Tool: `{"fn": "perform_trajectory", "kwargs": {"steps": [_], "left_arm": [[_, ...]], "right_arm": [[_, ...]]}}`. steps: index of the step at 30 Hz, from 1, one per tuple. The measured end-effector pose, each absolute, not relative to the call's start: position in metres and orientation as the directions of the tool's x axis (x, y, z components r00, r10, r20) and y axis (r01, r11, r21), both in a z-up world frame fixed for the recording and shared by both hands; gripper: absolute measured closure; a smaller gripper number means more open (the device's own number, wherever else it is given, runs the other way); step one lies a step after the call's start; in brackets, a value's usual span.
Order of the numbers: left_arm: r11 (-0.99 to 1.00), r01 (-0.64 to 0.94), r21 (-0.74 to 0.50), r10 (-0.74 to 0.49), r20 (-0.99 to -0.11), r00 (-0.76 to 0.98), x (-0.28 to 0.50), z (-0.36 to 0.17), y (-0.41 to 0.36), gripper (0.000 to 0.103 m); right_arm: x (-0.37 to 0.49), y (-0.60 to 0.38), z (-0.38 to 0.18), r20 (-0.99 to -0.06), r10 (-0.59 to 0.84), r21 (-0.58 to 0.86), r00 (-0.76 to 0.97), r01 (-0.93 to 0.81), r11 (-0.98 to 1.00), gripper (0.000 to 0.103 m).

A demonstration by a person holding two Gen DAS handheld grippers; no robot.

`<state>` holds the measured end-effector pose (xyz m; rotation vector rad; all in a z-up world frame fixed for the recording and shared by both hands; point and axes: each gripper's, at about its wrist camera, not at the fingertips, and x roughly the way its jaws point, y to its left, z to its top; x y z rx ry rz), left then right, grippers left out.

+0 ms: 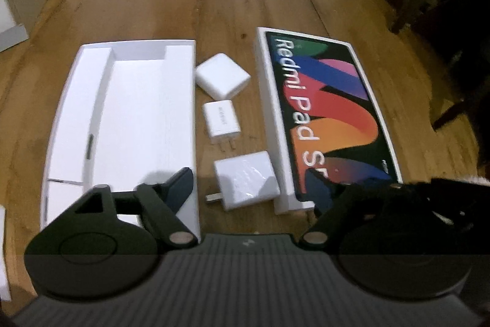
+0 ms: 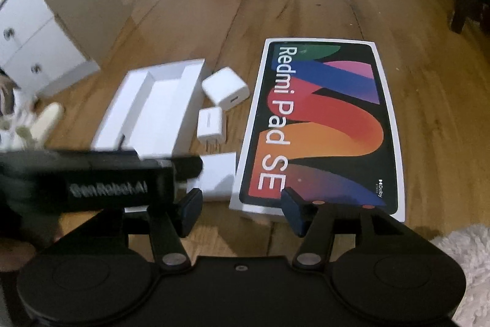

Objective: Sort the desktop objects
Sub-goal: 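Move the right gripper toward the white wrapped charger block, then close the right gripper on the white wrapped charger block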

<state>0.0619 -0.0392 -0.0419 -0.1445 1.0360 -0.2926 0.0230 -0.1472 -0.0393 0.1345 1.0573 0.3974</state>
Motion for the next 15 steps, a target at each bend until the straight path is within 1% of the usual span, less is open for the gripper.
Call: {"fn": "perform_trajectory", "kwargs": {"steps": [1, 5, 8, 10, 12, 15], "left_arm": [[0.947, 0.172, -0.270, -0.320, -0.819, 0.476, 0.062, -0.040, -0.039, 0.058], [0.946, 0.127, -0.299, -0.323, -0.820, 0.472, 0.066, -0.041, -0.036, 0.056], [0.947, 0.074, -0.313, -0.311, -0.837, 0.451, 0.070, -0.048, -0.031, 0.047], [0.950, 0.043, -0.310, -0.295, -0.839, 0.457, 0.071, -0.049, -0.028, 0.028], [0.952, 0.013, -0.307, -0.278, -0.841, 0.464, 0.072, -0.050, -0.023, 0.017], [0.961, 0.018, -0.276, -0.250, -0.835, 0.491, 0.071, -0.046, -0.019, 0.017]], "right_arm": [[0.024, -0.150, -0.039, -0.812, 0.399, 0.312, 0.427, -0.259, 0.914, 0.062], [0.033, -0.155, -0.037, -0.793, 0.425, 0.326, 0.436, -0.285, 0.901, 0.062], [0.038, -0.156, -0.044, -0.795, 0.437, 0.340, 0.421, -0.287, 0.896, 0.058], [0.039, -0.152, -0.049, -0.803, 0.434, 0.336, 0.408, -0.291, 0.896, 0.058], [0.041, -0.145, -0.051, -0.808, 0.436, 0.332, 0.396, -0.306, 0.892, 0.056], [0.044, -0.127, -0.053, -0.804, 0.469, 0.345, 0.365, -0.357, 0.868, 0.054]]}}
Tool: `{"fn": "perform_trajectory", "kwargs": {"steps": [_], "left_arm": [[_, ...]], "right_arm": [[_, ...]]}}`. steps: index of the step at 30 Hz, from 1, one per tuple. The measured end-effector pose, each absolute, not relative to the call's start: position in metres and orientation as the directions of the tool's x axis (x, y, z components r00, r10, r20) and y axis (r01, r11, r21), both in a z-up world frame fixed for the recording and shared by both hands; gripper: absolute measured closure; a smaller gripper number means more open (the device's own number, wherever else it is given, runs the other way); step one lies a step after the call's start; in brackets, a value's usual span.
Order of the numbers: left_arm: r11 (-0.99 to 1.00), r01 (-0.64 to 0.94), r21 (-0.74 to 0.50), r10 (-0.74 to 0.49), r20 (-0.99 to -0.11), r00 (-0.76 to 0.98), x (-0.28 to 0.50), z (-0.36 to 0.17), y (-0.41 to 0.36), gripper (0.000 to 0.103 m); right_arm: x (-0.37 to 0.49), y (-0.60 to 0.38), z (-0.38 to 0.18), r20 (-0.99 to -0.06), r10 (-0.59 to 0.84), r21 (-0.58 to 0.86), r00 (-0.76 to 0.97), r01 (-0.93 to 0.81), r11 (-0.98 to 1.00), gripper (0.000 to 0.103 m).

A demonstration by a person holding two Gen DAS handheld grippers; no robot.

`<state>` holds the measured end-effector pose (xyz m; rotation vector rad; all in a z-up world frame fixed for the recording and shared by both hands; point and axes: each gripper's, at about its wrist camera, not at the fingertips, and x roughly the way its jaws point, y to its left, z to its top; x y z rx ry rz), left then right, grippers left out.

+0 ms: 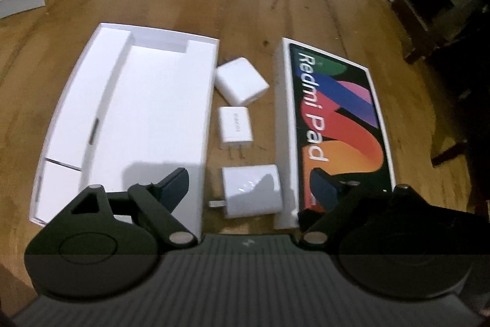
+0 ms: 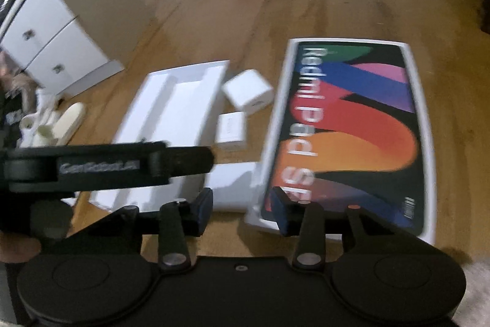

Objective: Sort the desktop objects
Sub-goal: 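Close the right gripper on the white wrapped charger block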

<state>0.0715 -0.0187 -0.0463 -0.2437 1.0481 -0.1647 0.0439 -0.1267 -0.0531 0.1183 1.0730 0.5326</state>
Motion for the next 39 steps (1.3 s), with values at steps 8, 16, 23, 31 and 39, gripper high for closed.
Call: {"fn": "perform_trajectory", "kwargs": {"steps": [8, 16, 23, 31, 39], "left_arm": [[0.976, 0.004, -0.217, -0.182, -0.811, 0.557, 0.074, -0.033, 0.003, 0.017], [0.976, -0.047, -0.211, -0.164, -0.864, 0.476, 0.075, -0.053, 0.017, 0.017], [0.976, -0.058, -0.212, -0.155, -0.850, 0.503, 0.079, -0.051, 0.014, 0.017], [0.977, -0.028, -0.213, -0.172, -0.851, 0.496, 0.094, -0.050, 0.017, 0.017], [0.981, -0.044, -0.189, -0.141, -0.851, 0.505, 0.095, -0.047, 0.025, 0.017]], "right_arm": [[0.055, -0.088, -0.070, -0.831, 0.466, 0.326, 0.305, -0.412, 0.851, 0.061], [0.062, -0.079, -0.084, -0.861, 0.395, 0.267, 0.320, -0.376, 0.887, 0.058], [0.069, -0.072, -0.088, -0.881, 0.342, 0.210, 0.327, -0.376, 0.902, 0.051], [0.080, -0.064, -0.098, -0.919, 0.270, 0.167, 0.287, -0.337, 0.927, 0.037], [0.081, -0.049, -0.103, -0.924, 0.253, 0.144, 0.286, -0.353, 0.924, 0.033]]}}
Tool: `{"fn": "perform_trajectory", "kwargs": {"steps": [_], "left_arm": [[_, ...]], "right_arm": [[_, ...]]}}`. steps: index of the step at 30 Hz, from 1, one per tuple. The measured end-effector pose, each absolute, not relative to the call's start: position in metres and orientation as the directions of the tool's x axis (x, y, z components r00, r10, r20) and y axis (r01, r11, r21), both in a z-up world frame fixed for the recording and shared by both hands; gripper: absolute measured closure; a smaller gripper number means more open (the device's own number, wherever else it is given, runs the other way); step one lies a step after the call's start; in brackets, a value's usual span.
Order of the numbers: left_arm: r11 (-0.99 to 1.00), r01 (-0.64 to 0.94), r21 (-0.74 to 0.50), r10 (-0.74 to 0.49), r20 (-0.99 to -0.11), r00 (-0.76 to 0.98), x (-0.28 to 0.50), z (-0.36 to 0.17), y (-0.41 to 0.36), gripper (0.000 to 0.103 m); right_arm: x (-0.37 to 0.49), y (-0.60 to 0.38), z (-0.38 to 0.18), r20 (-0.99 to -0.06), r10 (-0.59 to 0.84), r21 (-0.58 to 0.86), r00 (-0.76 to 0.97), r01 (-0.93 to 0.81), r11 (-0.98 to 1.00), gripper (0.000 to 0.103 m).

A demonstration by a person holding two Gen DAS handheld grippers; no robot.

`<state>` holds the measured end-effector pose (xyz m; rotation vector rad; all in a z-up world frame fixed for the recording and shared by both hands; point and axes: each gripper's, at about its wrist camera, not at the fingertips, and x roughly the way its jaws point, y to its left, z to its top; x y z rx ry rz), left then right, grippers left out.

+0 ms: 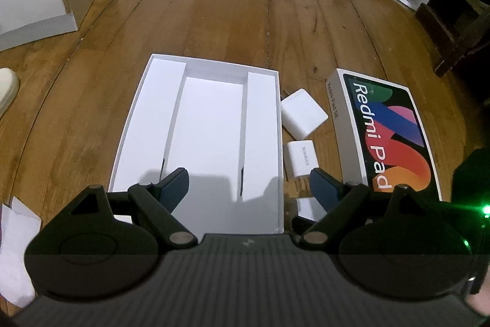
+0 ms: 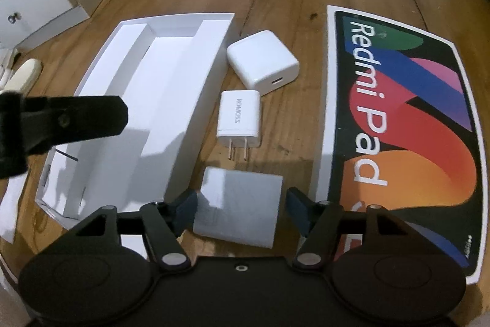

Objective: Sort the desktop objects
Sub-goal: 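Close the right gripper on the white wrapped charger block, then carry the wrapped block into the white tray and release it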

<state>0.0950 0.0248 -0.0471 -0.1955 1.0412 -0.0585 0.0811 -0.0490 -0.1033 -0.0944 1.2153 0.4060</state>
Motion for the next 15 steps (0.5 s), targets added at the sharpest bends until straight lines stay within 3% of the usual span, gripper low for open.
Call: {"fn": "perform_trajectory", "kwargs": {"steps": [9, 15], "left_arm": [[0.983, -0.061, -0.172, -0.119, -0.856, 0.503, 0.096, -0.048, 0.030, 0.017], [0.976, -0.076, -0.206, -0.135, -0.836, 0.532, 0.099, -0.033, 0.038, 0.017]], "right_arm": [[0.084, -0.043, -0.114, -0.928, 0.235, 0.142, 0.290, -0.307, 0.941, 0.037], [0.077, -0.063, -0.099, -0.902, 0.297, 0.231, 0.314, -0.232, 0.945, 0.038]]}}
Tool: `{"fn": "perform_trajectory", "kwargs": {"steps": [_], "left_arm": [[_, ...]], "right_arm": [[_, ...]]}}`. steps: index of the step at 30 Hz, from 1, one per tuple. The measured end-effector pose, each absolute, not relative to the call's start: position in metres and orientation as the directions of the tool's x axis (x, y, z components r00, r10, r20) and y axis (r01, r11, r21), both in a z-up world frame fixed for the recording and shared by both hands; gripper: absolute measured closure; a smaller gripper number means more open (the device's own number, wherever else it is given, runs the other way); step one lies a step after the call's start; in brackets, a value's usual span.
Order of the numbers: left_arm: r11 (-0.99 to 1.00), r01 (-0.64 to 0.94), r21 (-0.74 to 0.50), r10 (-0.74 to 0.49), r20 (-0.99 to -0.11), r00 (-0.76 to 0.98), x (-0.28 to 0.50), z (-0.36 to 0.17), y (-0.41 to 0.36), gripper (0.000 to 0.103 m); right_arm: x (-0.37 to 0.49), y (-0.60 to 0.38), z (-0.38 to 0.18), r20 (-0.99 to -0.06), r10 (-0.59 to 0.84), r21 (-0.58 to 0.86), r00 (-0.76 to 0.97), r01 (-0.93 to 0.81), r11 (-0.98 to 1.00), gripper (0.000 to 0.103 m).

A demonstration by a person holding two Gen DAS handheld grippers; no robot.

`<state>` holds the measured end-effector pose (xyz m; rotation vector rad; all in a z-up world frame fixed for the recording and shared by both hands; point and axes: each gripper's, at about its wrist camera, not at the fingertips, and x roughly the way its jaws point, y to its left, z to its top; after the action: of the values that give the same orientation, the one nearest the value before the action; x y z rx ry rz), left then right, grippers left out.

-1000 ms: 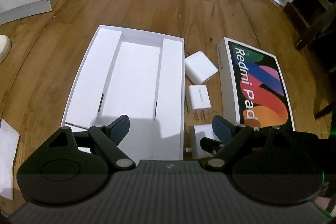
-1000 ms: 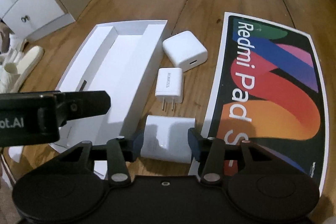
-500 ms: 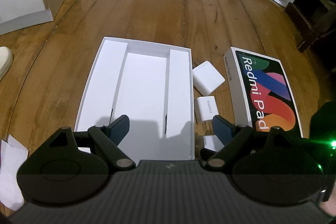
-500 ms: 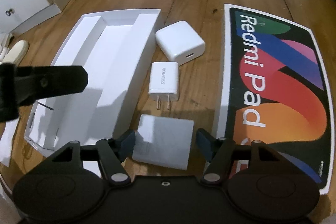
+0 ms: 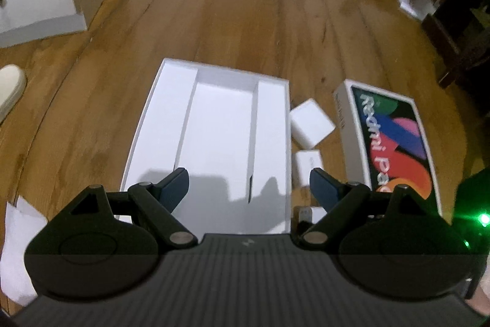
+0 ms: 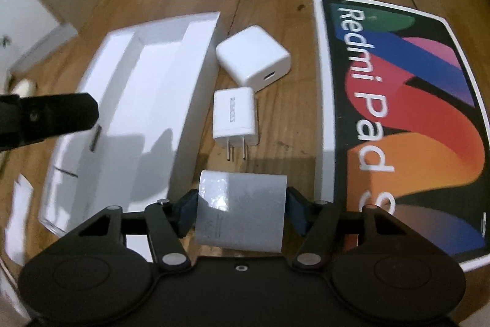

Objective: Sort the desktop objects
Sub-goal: 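Carry the wrapped block into the white tray and release it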

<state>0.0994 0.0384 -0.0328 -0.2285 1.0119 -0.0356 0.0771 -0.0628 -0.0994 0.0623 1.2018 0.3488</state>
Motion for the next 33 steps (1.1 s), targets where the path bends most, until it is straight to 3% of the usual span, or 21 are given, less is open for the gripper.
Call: {"fn": "perform_trajectory", "kwargs": {"steps": [5, 7, 15, 22, 33], "left_arm": [[0.982, -0.049, -0.184, -0.122, -0.804, 0.582, 0.092, -0.006, 0.049, 0.017], [0.987, -0.022, -0.157, -0.111, -0.787, 0.607, 0.089, 0.003, 0.054, 0.009], [0.989, -0.084, -0.125, -0.050, -0.798, 0.601, 0.092, -0.001, 0.080, 0.008], [0.998, -0.068, -0.020, 0.026, -0.784, 0.620, 0.089, 0.001, 0.075, 0.008], [0.992, -0.127, -0.024, 0.060, -0.789, 0.611, 0.091, -0.006, 0.085, 0.008]], "right_arm": [[0.067, -0.072, -0.068, -0.859, 0.362, 0.291, 0.361, -0.239, 0.927, 0.038], [0.067, -0.067, -0.056, -0.846, 0.400, 0.321, 0.353, -0.261, 0.910, 0.038], [0.062, -0.005, -0.047, -0.812, 0.509, 0.373, 0.287, -0.415, 0.830, 0.038], [0.060, 0.032, -0.063, -0.830, 0.521, 0.400, 0.201, -0.436, 0.806, 0.038], [0.055, 0.050, -0.091, -0.881, 0.434, 0.332, 0.189, -0.407, 0.851, 0.038]]}}
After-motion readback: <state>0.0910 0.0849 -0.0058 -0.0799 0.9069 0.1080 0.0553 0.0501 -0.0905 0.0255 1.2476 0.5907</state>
